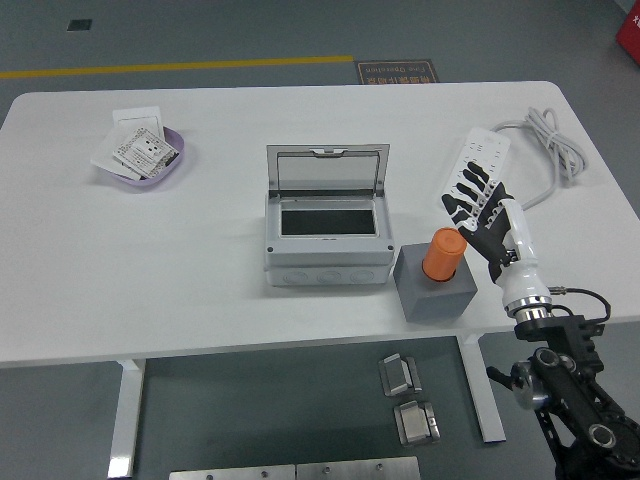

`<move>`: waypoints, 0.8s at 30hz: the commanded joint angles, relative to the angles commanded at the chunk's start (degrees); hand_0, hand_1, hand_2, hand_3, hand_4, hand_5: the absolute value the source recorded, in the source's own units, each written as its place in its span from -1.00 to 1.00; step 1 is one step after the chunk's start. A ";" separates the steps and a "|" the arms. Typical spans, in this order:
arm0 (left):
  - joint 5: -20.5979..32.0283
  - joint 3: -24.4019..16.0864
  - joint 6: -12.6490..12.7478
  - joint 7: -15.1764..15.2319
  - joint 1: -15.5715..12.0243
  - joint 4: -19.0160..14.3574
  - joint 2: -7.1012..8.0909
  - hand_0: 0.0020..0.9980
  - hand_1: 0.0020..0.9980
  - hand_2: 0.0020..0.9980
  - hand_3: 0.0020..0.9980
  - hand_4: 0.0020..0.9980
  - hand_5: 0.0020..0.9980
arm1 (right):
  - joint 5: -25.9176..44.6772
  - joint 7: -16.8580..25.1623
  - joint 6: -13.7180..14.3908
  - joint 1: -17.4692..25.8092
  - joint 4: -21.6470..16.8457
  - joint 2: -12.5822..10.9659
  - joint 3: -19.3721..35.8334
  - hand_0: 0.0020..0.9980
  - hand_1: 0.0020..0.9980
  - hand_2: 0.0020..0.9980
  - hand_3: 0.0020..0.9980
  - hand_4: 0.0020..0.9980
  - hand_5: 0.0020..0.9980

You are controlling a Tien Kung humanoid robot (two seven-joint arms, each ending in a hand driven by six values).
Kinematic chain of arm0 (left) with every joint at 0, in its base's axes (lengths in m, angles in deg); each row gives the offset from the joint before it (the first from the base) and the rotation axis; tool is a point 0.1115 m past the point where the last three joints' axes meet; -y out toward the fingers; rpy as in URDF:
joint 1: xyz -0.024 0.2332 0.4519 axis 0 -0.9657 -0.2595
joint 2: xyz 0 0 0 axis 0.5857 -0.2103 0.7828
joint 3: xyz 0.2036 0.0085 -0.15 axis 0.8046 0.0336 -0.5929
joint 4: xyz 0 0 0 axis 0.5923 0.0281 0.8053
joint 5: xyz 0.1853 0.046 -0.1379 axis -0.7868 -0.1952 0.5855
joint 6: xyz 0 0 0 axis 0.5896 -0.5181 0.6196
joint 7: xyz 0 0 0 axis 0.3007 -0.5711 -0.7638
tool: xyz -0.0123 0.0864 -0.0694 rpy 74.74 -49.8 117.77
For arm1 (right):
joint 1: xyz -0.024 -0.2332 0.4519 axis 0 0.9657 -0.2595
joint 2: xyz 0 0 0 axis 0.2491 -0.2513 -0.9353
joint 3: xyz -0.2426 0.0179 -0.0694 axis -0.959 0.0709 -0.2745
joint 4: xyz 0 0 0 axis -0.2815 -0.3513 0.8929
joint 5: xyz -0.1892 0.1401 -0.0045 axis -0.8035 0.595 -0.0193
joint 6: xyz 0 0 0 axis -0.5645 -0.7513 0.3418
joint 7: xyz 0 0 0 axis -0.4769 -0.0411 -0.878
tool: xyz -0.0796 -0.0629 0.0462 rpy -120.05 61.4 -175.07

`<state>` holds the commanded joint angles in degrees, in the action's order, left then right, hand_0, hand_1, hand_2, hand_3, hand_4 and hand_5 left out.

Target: Pick up the cylinder from the cube,place it in the box,flap close box

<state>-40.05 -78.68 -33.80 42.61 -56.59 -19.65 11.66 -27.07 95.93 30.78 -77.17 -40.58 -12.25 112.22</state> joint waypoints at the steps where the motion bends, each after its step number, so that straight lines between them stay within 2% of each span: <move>1: 0.00 0.02 -0.01 0.00 0.01 0.00 -0.01 0.27 0.23 0.14 0.19 0.32 -0.46 | 0.09 0.06 0.00 -0.01 0.22 0.03 -0.09 0.58 0.72 0.76 0.76 0.83 -0.28; 13: -0.22 0.06 -0.11 -0.02 -0.05 0.00 -0.22 0.28 0.23 0.14 0.19 0.32 -0.46 | 0.50 0.43 0.36 0.39 0.65 0.13 -1.62 0.58 0.71 0.71 0.74 0.87 -0.30; 14: -0.22 0.07 -0.12 -0.01 -0.05 0.00 -0.23 0.28 0.24 0.14 0.19 0.32 -0.46 | 0.38 0.43 0.43 0.42 0.70 0.16 -1.86 0.54 0.63 0.62 0.69 0.88 -0.29; 18: -0.25 0.11 -0.16 0.01 -0.04 0.00 -0.30 0.28 0.24 0.14 0.19 0.32 -0.46 | 0.00 0.36 0.75 0.50 1.11 0.21 -2.66 0.54 0.63 0.62 0.69 0.88 -0.29; 19: -0.26 0.11 -0.16 0.01 -0.02 0.00 -0.32 0.28 0.24 0.14 0.19 0.33 -0.46 | -0.10 0.33 0.82 0.51 1.17 0.20 -2.80 0.51 0.57 0.54 0.60 0.87 -0.32; 24: -0.49 0.10 -0.21 -0.04 0.17 0.00 -0.35 0.28 0.24 0.14 0.19 0.33 -0.46 | -0.72 0.16 1.27 0.47 1.40 0.04 -3.41 0.51 0.57 0.54 0.60 0.87 -0.32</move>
<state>-40.54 -78.58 -34.01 42.57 -56.43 -19.65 11.31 -27.79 96.09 32.05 -76.70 -39.18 -12.20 108.80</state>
